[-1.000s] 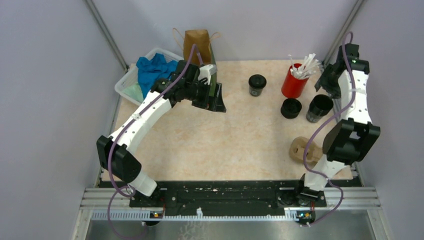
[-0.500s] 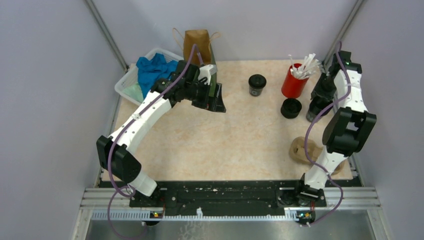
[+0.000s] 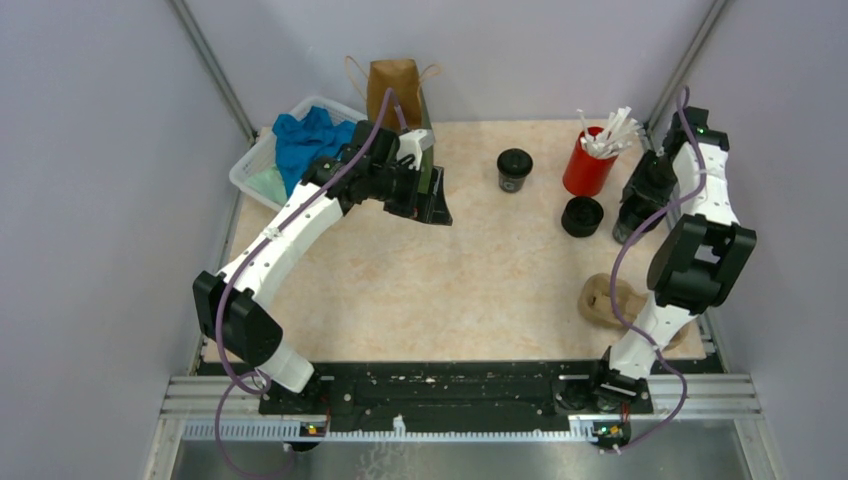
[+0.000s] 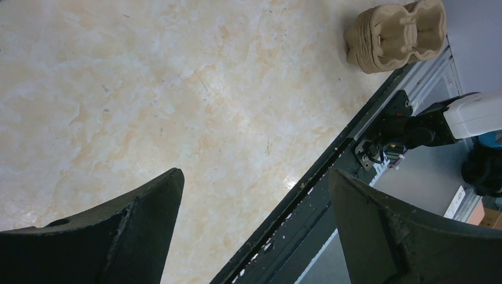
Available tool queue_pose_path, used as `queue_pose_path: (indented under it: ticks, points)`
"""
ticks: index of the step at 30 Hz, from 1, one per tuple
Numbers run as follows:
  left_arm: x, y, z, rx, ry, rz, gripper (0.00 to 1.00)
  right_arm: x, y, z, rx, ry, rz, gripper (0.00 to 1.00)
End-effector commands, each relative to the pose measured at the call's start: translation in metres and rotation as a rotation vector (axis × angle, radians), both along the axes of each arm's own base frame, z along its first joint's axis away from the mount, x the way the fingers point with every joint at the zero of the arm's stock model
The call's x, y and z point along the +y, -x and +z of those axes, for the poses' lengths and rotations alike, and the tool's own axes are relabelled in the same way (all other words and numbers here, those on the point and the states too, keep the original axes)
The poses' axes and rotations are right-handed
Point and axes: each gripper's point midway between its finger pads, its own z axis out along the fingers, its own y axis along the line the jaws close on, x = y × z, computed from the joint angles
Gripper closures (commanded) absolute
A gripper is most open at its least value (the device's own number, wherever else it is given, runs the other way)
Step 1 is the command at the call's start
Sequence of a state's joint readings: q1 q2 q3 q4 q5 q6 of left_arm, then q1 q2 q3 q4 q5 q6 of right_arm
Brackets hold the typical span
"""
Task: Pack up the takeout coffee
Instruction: Pick up the coffee cup.
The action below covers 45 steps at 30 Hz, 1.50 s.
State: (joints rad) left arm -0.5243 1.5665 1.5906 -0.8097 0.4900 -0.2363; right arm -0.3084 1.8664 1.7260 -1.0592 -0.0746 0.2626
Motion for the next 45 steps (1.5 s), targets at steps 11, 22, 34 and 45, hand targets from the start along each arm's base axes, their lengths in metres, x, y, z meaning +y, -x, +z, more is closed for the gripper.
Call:
queue_pose_path:
  ticks: [11, 22, 34, 45]
  points:
    - [0.0, 0.0, 0.015, -0.057, 0.036, -0.018, 0.02, -0.007, -0.012, 0.035, -0.141, -0.028, -0.013, 0.66]
    - [-0.002, -0.003, 0.014, -0.055, 0.035, -0.017, 0.02, -0.007, -0.015, 0.036, -0.157, -0.067, -0.018, 0.75]
    - [-0.003, -0.004, 0.013, -0.048, 0.037, -0.02, 0.02, -0.005, -0.016, 0.044, -0.186, -0.091, -0.017, 0.85]
    - [-0.004, -0.002, 0.015, -0.047, 0.048, -0.026, 0.02, -0.01, -0.01, 0.057, -0.192, -0.047, -0.036, 0.97]
